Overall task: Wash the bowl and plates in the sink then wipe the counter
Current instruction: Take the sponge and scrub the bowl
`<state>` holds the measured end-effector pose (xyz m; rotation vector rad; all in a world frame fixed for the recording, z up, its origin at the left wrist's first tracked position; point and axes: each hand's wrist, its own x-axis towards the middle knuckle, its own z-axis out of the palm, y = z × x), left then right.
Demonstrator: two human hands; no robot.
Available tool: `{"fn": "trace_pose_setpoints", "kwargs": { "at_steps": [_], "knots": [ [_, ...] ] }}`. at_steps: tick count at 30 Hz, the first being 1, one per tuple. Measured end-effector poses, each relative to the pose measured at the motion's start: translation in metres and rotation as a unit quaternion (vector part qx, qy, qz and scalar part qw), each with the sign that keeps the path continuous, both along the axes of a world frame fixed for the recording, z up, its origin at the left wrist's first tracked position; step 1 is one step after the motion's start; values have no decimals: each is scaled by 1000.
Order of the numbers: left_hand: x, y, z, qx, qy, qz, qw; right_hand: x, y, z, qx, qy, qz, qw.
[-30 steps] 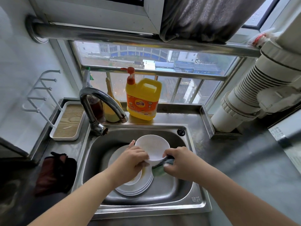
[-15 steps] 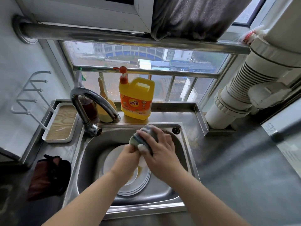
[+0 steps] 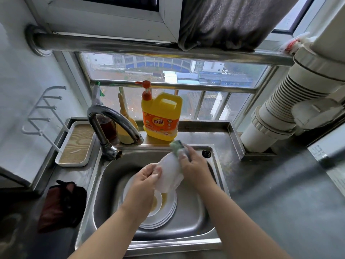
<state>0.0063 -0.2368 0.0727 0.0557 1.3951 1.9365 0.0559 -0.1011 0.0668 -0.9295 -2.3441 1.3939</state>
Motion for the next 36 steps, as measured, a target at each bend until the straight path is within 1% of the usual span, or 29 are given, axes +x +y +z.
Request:
{"fn": "trace_pose_setpoints", "kwargs": {
  "at_steps": [1,2,4,7,8,9,10,11,13,14,15,17,19,20,22,24,25,27,28,30,31,32,33,34,35,36],
  "knots": [
    [-2,2,1,9,-25,12,1000,2,6,1,-42,0,-19,999],
    [-5,3,2,19,-49,22,998,4,6,3,-56,10,-30,998],
    [-11,7,3,37,-102,36,993,11,0,5,-94,60,-54,992],
    [-13,14,3,77,-187,58,978,18,-8,3,-212,130,-112,962],
    [-12,18,4,84,-212,66,971,21,-12,0,-229,146,-131,954],
    [-9,22,5,88,-235,73,965,23,-18,-4,-224,148,-140,953],
    [-6,26,7,93,-257,80,959,27,-26,-7,-201,144,-142,958],
    [-2,30,8,94,-272,86,954,31,-35,-10,-153,134,-141,969],
    [4,35,8,81,-279,95,952,38,-50,-10,6,99,-133,986],
    [6,37,6,75,-275,97,954,41,-54,-10,81,82,-119,986],
    [7,37,4,68,-267,95,956,42,-55,-9,136,61,-95,984],
    [9,37,4,52,-254,76,963,42,-50,-8,248,26,-29,968],
    [8,36,6,46,-254,64,964,42,-41,-11,358,31,17,933],
    [6,35,8,52,-264,63,961,43,-38,-14,384,48,29,922],
    [1,34,14,76,-287,76,952,54,-33,-25,392,93,54,914],
    [-5,31,16,102,-302,113,941,68,-33,-39,345,145,56,926],
    [-7,30,17,114,-301,128,938,73,-36,-43,294,167,43,940],
    [-4,28,18,128,-294,128,938,74,-40,-37,151,193,-13,969],
    [-2,27,18,127,-291,122,940,70,-40,-27,65,195,-47,978],
    [2,25,17,120,-271,107,949,60,-24,-13,-97,161,-101,977],
    [3,24,17,114,-252,97,956,55,-10,-5,-165,123,-113,972],
    [5,22,17,105,-231,84,964,50,4,4,-208,81,-109,969],
    [6,21,15,98,-213,69,970,45,16,12,-216,47,-94,971],
    [7,20,13,89,-198,56,975,42,24,20,-195,21,-71,978],
    [8,19,12,79,-181,43,979,39,27,28,-150,7,-43,988],
    [9,19,11,71,-162,34,984,38,27,34,-73,1,-7,997]
  ]
}}
